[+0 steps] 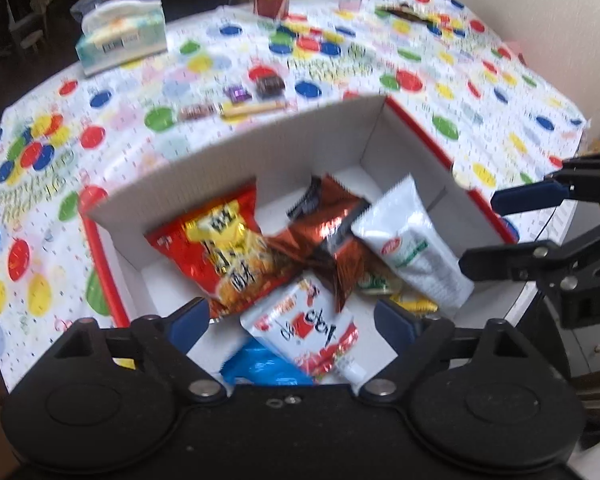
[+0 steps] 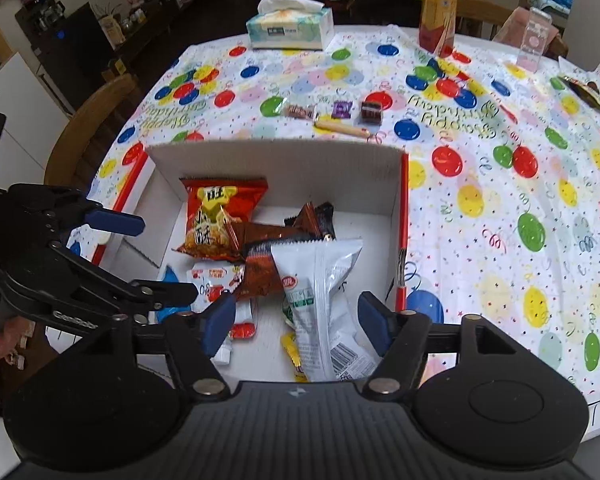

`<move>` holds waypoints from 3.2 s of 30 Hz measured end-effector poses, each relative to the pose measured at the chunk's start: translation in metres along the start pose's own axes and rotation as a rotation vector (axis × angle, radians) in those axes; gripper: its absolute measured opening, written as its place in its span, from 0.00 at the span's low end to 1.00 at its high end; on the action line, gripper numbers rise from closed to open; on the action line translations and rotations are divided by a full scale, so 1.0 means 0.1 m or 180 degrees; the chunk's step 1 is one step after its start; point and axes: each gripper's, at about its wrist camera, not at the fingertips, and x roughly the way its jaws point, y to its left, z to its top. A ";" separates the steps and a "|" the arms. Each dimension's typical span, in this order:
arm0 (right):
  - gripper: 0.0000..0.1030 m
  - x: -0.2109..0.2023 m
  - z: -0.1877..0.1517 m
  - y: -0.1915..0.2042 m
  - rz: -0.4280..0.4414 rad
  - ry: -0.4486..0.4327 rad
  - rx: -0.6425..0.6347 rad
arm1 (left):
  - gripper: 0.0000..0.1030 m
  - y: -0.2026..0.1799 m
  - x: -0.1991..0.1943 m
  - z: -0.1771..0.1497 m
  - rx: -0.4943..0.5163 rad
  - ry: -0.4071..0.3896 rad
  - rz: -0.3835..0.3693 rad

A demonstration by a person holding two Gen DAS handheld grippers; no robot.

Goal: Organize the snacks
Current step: 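Move both grippers back toward the small candies on the tablecloth, then grasp the small wrapped sweet with the left gripper while the right grasps the dark round candy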

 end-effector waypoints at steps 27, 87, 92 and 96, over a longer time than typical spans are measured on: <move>0.78 0.17 1.38 -0.70 -0.0201 0.0015 0.0296 | 0.99 0.54 -0.04 1.30 -0.0564 -0.0369 0.0446; 0.37 2.58 2.58 -1.13 0.0023 0.1058 0.0189 | 0.27 1.32 2.04 2.32 -0.1277 0.0812 0.0551; 0.36 2.50 2.56 -1.15 0.0014 0.1027 0.0187 | 0.26 1.30 1.99 2.31 -0.1228 0.0757 0.0569; 0.36 2.40 2.54 -1.14 0.0001 0.0998 0.0179 | 0.26 1.29 1.89 2.32 -0.1242 0.0711 0.0539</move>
